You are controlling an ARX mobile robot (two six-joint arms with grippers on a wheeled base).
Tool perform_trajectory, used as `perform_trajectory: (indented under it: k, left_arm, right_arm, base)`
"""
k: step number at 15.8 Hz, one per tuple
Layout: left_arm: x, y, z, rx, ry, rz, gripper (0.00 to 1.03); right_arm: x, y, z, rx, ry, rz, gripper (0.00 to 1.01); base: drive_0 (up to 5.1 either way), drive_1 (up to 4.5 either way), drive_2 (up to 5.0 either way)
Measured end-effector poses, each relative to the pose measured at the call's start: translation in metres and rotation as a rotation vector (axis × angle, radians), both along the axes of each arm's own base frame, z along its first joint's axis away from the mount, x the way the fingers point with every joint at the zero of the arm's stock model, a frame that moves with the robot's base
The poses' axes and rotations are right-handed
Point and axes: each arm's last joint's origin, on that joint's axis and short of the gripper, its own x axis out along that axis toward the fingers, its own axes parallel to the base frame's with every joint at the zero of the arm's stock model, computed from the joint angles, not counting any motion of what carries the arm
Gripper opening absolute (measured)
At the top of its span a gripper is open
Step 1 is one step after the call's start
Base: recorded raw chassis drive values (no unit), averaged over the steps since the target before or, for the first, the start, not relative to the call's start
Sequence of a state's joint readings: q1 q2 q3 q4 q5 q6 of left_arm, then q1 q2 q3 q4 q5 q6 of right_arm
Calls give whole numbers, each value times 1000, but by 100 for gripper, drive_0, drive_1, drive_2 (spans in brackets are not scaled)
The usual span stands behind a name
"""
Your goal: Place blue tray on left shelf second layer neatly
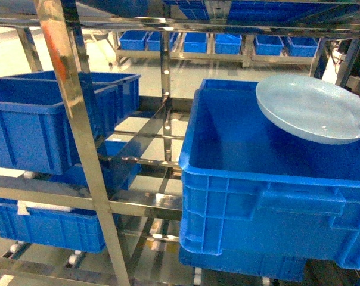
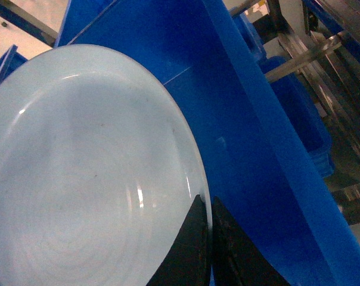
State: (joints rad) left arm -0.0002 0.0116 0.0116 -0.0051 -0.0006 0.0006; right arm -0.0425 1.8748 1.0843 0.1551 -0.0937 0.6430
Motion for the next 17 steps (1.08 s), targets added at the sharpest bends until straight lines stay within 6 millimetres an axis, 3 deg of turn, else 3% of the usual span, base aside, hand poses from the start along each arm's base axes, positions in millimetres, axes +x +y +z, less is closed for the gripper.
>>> perform_trajectory:
  k: [5,9,12,13,14,15,16,17]
  left_arm:
    - [0,0,0,0,0,0,98]
    - [0,0,0,0,0,0,98]
    - [0,0,0,0,0,0,98]
    - [0,0,0,0,0,0,98]
    - [0,0,0,0,0,0,98]
    - [0,0,0,0,0,0,98]
    - [0,0,0,0,0,0,98]
    - [0,0,0,0,0,0,98]
  right_arm:
    - [11,28,2,18,-10,104,2]
    - [1,36,-1,29,-27,111,47]
    - [-28,43,1,57,-20,161,86]
    - [-69,46,31,69,-98,220,98]
    - [-130,41,53,26,-135,280,98]
    - [-150,37,53,8,-109,293,98]
    - [-189,26,48,-33,-71,296,98]
    - [-258,24,29,-132,-50,380,98]
  base:
    - [0,0,0]
    - [0,0,0]
    - [0,0,0]
    - [0,0,0]
    - [0,0,0]
    - [0,0,0]
    - [0,0,0]
    - [0,0,0]
